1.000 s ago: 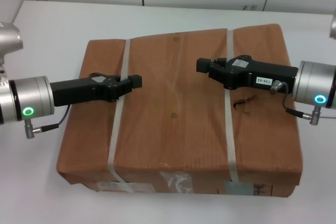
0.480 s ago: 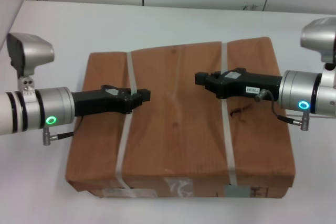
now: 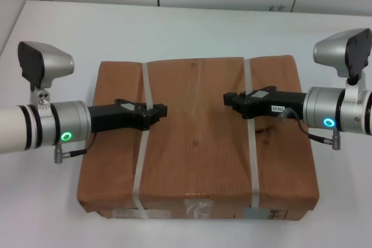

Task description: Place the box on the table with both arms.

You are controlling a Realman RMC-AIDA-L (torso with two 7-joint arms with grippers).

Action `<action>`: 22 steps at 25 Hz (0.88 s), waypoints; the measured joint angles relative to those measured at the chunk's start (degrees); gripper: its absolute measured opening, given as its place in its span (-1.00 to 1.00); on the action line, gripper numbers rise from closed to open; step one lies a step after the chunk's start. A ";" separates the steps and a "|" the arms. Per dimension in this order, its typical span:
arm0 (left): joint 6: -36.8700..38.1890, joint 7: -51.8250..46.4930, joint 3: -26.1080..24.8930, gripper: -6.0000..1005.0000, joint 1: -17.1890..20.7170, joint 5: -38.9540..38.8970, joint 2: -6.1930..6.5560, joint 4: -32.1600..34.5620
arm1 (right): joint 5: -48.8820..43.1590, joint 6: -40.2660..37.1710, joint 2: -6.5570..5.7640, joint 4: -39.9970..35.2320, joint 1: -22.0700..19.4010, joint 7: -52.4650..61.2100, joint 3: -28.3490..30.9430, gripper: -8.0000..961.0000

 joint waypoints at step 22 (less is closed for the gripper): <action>-5.82 1.23 -0.08 -0.86 0.45 1.39 -0.47 2.51 | 0.21 1.80 -0.01 2.74 1.03 3.78 -1.45 -0.89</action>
